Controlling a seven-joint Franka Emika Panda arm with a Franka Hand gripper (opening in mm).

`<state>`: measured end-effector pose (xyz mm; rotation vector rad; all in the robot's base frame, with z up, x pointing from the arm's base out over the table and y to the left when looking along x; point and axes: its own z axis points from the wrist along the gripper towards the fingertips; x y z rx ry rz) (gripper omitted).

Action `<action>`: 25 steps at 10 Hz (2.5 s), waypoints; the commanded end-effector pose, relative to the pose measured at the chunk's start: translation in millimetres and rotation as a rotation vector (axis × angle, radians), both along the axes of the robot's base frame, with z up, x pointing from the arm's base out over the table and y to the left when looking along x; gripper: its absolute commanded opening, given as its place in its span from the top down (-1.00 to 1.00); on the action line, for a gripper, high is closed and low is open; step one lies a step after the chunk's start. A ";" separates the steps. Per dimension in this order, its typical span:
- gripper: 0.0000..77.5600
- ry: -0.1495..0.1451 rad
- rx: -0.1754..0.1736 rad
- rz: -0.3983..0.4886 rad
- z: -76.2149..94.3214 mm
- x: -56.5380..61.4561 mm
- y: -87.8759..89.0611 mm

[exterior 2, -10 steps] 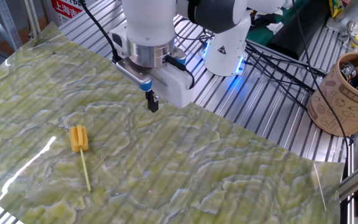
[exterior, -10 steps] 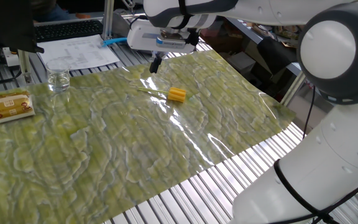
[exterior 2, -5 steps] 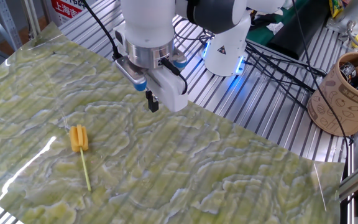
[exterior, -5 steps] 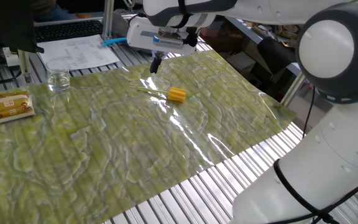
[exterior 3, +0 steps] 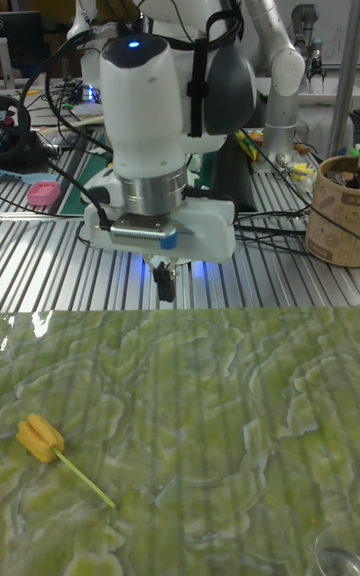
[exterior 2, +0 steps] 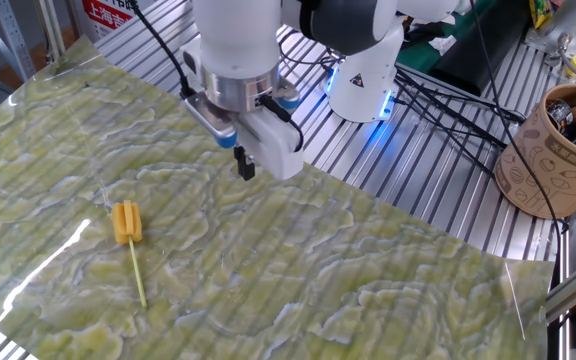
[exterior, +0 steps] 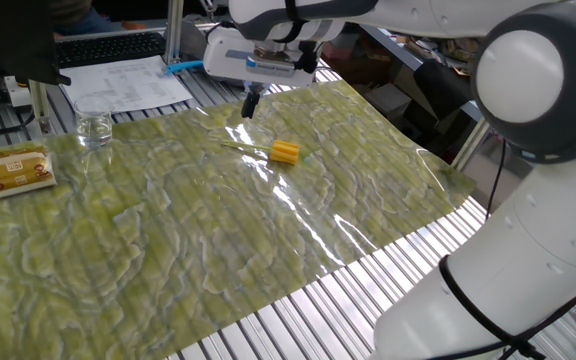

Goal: Scrub the table with a brush

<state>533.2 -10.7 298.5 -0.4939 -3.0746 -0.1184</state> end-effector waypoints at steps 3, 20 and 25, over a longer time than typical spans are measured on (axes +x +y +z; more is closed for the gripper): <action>1.00 -0.004 -0.003 0.064 -21.2 26.9 -19.3; 1.00 -0.057 -0.034 0.270 -124.2 83.6 -84.9; 1.00 -0.074 -0.040 0.312 -149.1 87.6 -100.0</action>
